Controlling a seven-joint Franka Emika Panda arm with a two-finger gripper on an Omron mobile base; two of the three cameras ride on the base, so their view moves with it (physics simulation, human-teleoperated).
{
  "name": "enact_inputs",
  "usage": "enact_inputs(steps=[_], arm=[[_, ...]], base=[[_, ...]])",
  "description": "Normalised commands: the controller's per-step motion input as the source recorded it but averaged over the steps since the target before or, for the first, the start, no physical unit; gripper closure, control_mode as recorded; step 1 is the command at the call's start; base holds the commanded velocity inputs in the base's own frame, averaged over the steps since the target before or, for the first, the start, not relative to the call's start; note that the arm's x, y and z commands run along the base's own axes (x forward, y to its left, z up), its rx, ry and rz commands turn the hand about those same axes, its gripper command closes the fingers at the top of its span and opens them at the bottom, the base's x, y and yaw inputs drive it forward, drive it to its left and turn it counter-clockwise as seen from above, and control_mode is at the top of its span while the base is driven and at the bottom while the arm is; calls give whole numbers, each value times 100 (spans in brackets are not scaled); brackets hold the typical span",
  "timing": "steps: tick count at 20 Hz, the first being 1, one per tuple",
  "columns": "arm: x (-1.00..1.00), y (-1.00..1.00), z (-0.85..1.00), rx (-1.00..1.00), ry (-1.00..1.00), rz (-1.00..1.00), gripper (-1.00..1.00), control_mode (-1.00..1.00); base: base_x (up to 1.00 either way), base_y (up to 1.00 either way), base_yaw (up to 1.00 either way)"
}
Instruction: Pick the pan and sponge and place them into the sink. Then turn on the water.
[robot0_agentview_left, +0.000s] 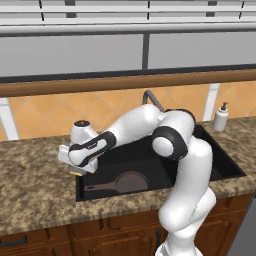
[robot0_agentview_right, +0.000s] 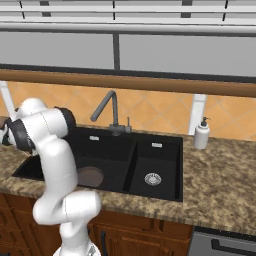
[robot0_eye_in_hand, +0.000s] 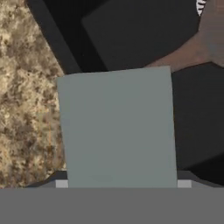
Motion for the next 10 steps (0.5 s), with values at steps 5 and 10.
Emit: enact_inputs(steps=[5,10], arm=[[30,-95,-10,0,6,0,100,-100],[33,-50,-20,1,6,0,100,-100]], base=[[0,0,0],[0,0,0]])
